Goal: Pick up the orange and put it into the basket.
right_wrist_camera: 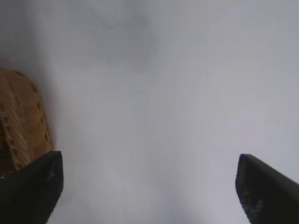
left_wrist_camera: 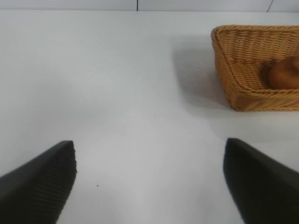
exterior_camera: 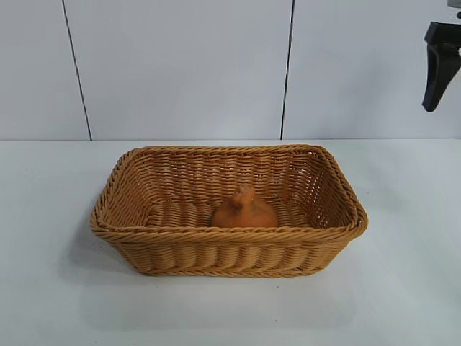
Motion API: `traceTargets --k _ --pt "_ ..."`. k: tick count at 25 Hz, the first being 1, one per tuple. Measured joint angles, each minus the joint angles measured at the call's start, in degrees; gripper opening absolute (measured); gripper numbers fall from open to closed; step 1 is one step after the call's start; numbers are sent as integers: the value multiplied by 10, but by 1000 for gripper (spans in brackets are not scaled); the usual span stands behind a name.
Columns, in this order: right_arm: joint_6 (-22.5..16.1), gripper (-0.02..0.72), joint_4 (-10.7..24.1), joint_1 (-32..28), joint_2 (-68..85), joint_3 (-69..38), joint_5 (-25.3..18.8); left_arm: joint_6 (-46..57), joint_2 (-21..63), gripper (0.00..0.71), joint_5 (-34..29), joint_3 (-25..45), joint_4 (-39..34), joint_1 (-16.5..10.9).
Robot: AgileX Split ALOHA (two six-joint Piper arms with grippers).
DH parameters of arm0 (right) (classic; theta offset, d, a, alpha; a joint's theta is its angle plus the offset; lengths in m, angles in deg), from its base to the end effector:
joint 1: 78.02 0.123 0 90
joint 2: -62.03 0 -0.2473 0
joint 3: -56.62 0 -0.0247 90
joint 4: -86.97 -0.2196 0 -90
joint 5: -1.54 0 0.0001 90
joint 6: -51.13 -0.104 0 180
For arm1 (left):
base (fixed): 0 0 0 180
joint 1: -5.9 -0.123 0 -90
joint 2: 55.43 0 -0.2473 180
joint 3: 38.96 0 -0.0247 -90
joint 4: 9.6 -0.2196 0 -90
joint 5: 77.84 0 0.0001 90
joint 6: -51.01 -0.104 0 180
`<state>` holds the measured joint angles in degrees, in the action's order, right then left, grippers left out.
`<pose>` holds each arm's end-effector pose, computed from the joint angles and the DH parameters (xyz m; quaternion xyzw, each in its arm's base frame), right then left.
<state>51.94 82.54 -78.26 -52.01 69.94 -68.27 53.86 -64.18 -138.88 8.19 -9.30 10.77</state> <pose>0.3382 0.0061 0.2300 0.0053 0.9959 0.0365 0.0828 0.0161 -0.0019 0.2570 0.0151 0.8522 -0.0378 0.5216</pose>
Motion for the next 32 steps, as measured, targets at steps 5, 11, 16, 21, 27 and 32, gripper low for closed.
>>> traceTargets --k 5,11,16,21,27,32 --pt "1 694 0 30 6 -9 1 0 0 613 0 0 -3 0" --pt "0 694 -2 50 110 -147 1 0 0 613 0 0 -3 0" --pt "0 694 6 50 260 -311 -1 0 0 613 0 0 -3 0" --pt "1 694 7 50 420 -480 41 0 0 613 0 0 -3 0" --pt "3 694 9 50 613 -606 99 0 0 613 0 0 -3 0" --pt "4 694 9 50 766 -608 114 0 0 613 0 0 -3 0"
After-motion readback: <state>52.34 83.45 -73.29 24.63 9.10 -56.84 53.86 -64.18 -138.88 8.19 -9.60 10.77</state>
